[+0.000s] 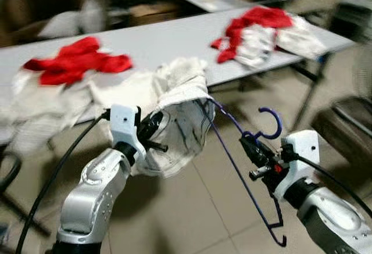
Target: Hang hanger
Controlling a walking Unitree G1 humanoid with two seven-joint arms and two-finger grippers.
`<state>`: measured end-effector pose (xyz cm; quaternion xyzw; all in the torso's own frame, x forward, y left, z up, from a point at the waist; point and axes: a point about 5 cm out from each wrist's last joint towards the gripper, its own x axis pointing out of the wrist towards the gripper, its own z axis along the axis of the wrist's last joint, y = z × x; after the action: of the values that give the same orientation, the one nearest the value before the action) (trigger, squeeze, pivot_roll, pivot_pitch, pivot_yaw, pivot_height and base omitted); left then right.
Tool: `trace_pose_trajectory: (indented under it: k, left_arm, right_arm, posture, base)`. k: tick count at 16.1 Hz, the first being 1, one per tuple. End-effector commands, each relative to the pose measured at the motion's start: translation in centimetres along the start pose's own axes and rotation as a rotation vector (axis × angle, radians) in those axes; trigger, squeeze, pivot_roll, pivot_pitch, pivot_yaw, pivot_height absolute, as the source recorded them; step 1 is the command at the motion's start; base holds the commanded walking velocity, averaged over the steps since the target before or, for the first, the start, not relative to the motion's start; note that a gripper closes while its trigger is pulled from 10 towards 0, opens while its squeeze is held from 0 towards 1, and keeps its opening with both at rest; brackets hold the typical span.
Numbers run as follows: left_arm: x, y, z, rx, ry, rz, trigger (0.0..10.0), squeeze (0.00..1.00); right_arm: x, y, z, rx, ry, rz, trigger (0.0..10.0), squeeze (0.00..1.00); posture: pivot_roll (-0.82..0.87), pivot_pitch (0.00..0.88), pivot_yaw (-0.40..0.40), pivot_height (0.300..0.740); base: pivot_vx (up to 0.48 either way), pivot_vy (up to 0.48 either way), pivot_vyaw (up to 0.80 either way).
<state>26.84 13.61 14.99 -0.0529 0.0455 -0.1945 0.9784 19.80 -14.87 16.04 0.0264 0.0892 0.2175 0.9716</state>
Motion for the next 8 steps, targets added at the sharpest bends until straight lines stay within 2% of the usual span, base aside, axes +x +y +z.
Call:
trace_pose_trajectory:
  k: [1,2,4,8]
  left_arm:
    - [-0.1,-0.64,0.43,0.023,-0.014,-0.032,10.0,0.0]
    - [-0.19,-0.77,0.36,0.026,-0.01,-0.038,10.0,0.0]
    - [-0.31,-0.97,0.22,0.027,-0.005,-0.047,10.0,0.0]
    - [-0.42,-1.55,0.01,0.026,0.014,-0.093,10.0,0.0]
  right_arm:
    - [-0.06,-0.02,0.05,-0.019,0.009,0.004,10.0,0.0]
    - [-0.11,-0.01,-0.02,-0.024,0.014,0.011,10.0,0.0]
    - [-0.16,-0.17,-0.2,0.008,0.018,0.007,10.0,0.0]
    - [-0.07,-0.45,-0.28,0.01,0.026,0.01,10.0,0.0]
  posture:
    - [-0.09,0.0,0.065,0.74]
    - [-0.09,0.0,0.065,0.74]
    - [-0.09,0.0,0.065,0.74]
    - [-0.08,0.0,0.055,0.74]
  base:
    - [0.0,-0.48,0.8]
    - [0.0,-0.48,0.58]
    - [0.0,-0.418,0.0]
    - [0.0,0.0,0.0]
